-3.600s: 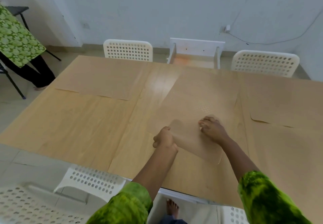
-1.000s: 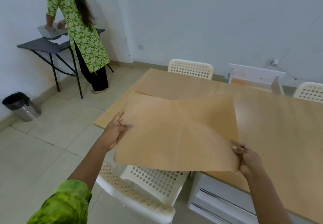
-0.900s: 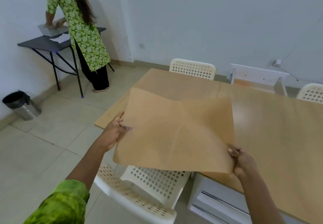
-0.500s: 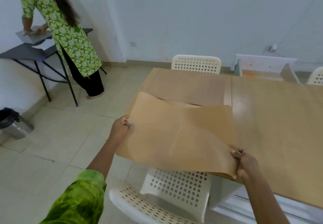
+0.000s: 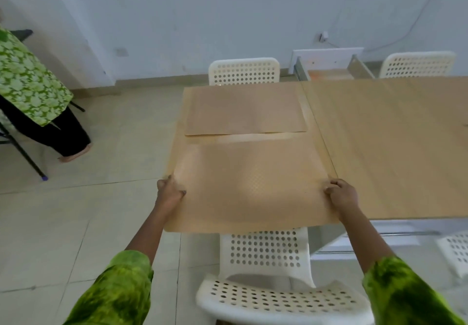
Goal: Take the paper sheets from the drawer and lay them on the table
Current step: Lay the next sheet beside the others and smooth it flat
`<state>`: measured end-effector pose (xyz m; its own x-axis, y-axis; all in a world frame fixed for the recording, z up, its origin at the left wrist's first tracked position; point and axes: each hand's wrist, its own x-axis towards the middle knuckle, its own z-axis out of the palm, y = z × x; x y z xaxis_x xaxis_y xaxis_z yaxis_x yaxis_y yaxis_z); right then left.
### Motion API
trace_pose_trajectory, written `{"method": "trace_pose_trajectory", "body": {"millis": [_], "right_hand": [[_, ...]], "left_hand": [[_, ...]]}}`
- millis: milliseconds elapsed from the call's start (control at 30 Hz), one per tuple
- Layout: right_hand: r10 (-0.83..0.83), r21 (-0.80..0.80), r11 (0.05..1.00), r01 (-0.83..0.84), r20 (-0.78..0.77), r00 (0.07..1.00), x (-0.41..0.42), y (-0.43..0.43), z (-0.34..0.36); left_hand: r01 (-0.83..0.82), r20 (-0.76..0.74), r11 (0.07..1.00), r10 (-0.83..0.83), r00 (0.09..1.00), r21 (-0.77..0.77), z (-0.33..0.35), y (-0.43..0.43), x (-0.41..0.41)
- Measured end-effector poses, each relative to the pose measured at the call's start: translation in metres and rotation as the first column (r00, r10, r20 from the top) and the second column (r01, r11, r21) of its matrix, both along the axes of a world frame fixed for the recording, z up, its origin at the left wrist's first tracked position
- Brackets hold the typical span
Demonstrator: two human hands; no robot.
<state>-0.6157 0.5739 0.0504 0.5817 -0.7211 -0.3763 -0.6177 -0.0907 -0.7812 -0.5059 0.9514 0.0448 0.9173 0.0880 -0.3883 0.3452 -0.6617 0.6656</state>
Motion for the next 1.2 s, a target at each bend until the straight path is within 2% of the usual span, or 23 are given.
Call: {"method": "trace_pose_trajectory", "body": {"millis": [200, 467, 933, 1200], "right_hand": [[-0.031, -0.086, 0.996, 0.025, -0.078, 0.996, -0.002, 0.010, -0.008], [0.017, -0.188, 0.981, -0.043, -0.134, 0.991, 0.019, -0.004, -0.014], [0.021, -0.280, 0.957, -0.076, -0.193, 0.981, 0.031, -0.005, -0.025], [-0.007, -0.323, 0.944, -0.070, -0.231, 0.973, 0.034, -0.003, -0.024]], "left_hand": [[0.031, 0.029, 0.988, -0.036, 0.999, 0.150, -0.015, -0.001, 0.013], [0.099, 0.012, 0.935, -0.110, 0.994, 0.341, -0.025, -0.013, 0.024], [0.124, 0.026, 0.866, -0.155, 0.988, 0.485, -0.037, -0.020, 0.031], [0.112, 0.043, 0.881, -0.148, 0.988, 0.460, -0.042, -0.018, 0.036]]}}
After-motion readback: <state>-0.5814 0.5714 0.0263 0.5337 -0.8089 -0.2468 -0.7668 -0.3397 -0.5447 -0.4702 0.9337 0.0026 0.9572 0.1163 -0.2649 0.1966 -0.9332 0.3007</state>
